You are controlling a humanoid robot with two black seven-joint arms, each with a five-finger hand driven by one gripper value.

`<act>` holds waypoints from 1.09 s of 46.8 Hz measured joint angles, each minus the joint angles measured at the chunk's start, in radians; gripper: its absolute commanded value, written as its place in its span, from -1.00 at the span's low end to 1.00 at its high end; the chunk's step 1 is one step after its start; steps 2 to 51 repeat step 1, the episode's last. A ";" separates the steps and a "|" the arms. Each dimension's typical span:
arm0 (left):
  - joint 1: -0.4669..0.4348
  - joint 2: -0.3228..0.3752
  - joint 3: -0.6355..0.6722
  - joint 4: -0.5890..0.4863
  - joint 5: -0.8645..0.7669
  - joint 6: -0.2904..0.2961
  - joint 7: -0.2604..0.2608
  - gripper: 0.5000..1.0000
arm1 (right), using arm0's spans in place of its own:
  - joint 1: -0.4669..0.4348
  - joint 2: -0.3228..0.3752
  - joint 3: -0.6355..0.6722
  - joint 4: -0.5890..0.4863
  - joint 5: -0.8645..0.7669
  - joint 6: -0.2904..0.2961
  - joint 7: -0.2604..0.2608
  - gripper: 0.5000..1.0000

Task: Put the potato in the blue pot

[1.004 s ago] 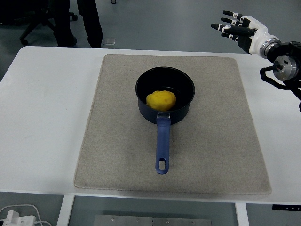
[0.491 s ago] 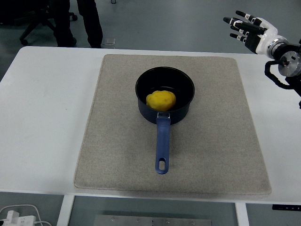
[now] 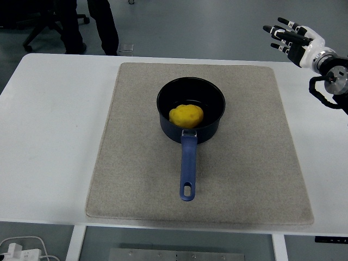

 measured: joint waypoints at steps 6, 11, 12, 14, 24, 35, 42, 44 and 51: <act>0.000 0.000 0.000 0.000 0.000 0.000 0.000 0.99 | 0.000 -0.001 0.000 0.000 0.000 0.000 0.000 0.72; 0.000 0.000 0.000 0.000 0.000 0.000 0.000 0.99 | 0.000 -0.001 0.000 0.000 0.000 0.000 0.000 0.72; 0.000 0.000 0.000 0.000 0.000 0.000 0.000 0.99 | 0.000 -0.001 0.000 0.000 0.000 0.000 0.000 0.72; 0.000 0.000 0.000 0.000 0.000 0.000 0.000 0.99 | 0.000 -0.001 0.000 0.000 0.000 0.000 0.000 0.72; 0.000 0.000 0.000 0.000 0.000 0.000 0.000 0.99 | 0.000 -0.001 0.000 0.000 0.000 0.000 0.000 0.72; 0.000 0.000 0.000 0.000 0.000 0.000 0.000 0.99 | 0.000 -0.001 0.000 0.000 0.000 0.000 0.000 0.72; 0.000 0.000 0.000 0.000 0.000 0.000 0.000 0.99 | 0.000 -0.001 0.000 0.000 0.000 0.000 0.000 0.72; 0.000 0.000 0.000 0.000 0.000 0.000 0.000 0.99 | 0.000 -0.001 0.000 0.000 0.000 0.000 0.000 0.72; 0.000 0.000 0.000 0.000 0.000 0.000 0.000 0.99 | 0.000 -0.001 0.000 0.000 0.000 0.000 0.000 0.72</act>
